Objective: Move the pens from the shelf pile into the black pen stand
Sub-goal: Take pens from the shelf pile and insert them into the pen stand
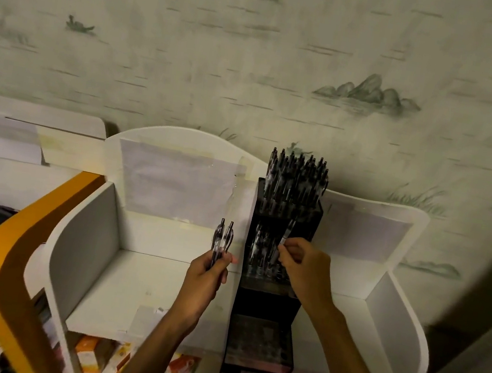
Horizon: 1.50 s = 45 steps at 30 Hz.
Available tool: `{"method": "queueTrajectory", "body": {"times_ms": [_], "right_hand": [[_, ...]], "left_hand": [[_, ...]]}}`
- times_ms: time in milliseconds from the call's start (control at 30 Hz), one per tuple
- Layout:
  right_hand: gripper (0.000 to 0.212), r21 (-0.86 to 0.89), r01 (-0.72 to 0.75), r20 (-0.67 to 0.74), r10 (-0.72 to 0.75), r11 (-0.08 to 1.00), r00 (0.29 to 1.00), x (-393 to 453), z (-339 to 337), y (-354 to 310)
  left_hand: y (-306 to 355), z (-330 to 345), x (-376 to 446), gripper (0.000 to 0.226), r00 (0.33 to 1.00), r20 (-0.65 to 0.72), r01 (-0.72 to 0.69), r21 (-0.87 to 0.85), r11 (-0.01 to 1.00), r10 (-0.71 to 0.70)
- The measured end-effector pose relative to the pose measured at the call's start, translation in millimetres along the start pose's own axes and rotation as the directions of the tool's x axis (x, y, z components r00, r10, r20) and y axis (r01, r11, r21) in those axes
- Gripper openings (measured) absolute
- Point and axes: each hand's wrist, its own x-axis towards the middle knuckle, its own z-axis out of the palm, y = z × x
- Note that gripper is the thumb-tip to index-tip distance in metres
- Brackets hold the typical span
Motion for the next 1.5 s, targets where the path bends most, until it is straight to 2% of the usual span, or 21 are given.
{"method": "queueTrajectory", "body": {"times_ms": [567, 833, 933, 1300, 1400, 1500], "right_hand": [[0.006, -0.123, -0.088, 0.063, 0.096, 0.989, 0.993, 0, 8, 2], [0.008, -0.136, -0.109, 0.074, 0.119, 0.985, 0.990, -4, 8, 3], [0.008, -0.159, -0.132, 0.107, 0.150, 0.978, 0.983, -9, 10, 5], [0.008, -0.189, -0.106, 0.143, 0.134, 0.976, 0.981, -13, 13, 11], [0.009, -0.184, -0.128, 0.148, 0.156, 0.975, 0.977, -14, 10, 11], [0.014, -0.149, -0.180, 0.136, 0.200, 0.972, 0.970, -11, 4, 6]], "left_hand": [[-1, -2, 0, 0.023, 0.999, -0.029, -0.042, -0.004, 0.999, 0.042], [2, 3, 1, 0.032, 0.999, -0.023, -0.046, -0.009, 0.999, 0.046], [2, 3, 2, 0.029, 0.999, -0.019, -0.043, -0.008, 0.999, 0.043], [-4, 4, 4, 0.022, 0.999, 0.035, 0.012, 0.003, 1.000, -0.012], [-4, 4, 3, 0.022, 0.996, 0.070, 0.052, -0.062, 0.997, -0.048], [-3, 4, 0, 0.024, 0.995, 0.099, 0.037, -0.052, 0.998, -0.032]]}}
